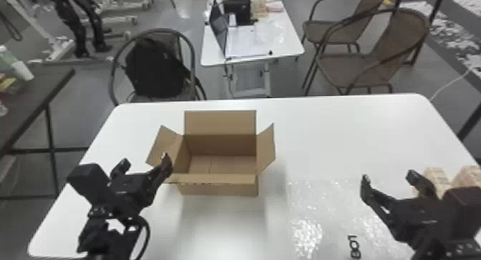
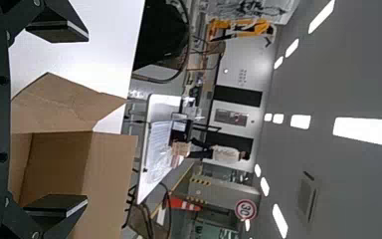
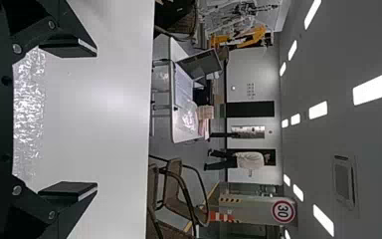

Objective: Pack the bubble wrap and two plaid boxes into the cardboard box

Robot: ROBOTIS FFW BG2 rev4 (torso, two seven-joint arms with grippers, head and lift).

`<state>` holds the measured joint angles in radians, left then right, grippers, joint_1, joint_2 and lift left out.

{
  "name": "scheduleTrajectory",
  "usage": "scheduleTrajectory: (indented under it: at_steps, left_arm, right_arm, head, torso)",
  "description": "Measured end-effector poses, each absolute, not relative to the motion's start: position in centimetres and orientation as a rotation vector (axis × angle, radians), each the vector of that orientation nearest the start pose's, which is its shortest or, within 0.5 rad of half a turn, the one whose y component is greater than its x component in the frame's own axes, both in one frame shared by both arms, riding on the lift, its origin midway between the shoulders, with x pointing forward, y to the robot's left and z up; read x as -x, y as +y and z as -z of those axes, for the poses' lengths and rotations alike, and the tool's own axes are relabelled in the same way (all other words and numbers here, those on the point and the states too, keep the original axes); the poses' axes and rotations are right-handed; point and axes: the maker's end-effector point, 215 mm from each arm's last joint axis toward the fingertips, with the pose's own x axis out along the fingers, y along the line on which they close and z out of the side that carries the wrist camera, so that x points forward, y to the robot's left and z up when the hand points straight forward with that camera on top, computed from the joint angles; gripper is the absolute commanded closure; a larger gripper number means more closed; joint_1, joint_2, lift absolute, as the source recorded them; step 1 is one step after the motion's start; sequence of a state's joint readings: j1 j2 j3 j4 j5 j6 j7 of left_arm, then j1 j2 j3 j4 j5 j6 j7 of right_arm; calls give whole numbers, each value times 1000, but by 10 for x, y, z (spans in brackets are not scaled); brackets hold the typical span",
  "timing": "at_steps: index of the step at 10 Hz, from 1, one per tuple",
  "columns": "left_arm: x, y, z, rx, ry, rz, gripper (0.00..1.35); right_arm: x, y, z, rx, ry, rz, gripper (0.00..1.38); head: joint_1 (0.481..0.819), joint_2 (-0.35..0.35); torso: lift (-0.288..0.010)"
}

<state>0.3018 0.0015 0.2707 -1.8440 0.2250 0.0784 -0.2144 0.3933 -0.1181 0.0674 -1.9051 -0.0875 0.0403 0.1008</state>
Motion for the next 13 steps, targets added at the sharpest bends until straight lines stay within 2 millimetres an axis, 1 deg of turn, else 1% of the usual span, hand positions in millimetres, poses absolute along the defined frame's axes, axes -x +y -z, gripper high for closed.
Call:
scheduleTrajectory:
  at_steps: [2,5,7,9,10,11,12,13]
  left_arm:
    - [-502,359,384,196,117,3,150]
    - [-514,377,403,253,130,16,156]
    - [-523,372,413,309,142,32,165]
    - [-532,363,413,345,142,53,193]
    - [-535,358,413,352,143,69,237]
    - [-537,354,414,359,146,85,611]
    - [-538,353,416,359,152,92,1069]
    - [-539,354,415,350,149,87,1161]
  right_arm:
    - [-472,-177,380,-5,106,-232,321]
    - [-475,-172,380,-3,106,-251,321]
    - [-475,-172,380,-3,107,-252,321]
    - [-475,-171,380,-3,109,-254,321]
    - [-475,-171,381,-3,110,-255,321]
    - [-475,-170,381,-4,111,-257,321]
    - [-475,-170,381,-4,113,-258,321]
    - [-475,-170,382,-4,114,-258,321]
  head:
    - [695,197]
    - [695,226]
    - [695,221]
    - [695,209]
    - [695,204]
    - [695,201]
    - [695,198]
    - [695,198]
  torso:
    - [-71]
    - [-71]
    - [-71]
    - [-71]
    - [-71]
    - [-71]
    - [-71]
    - [-71]
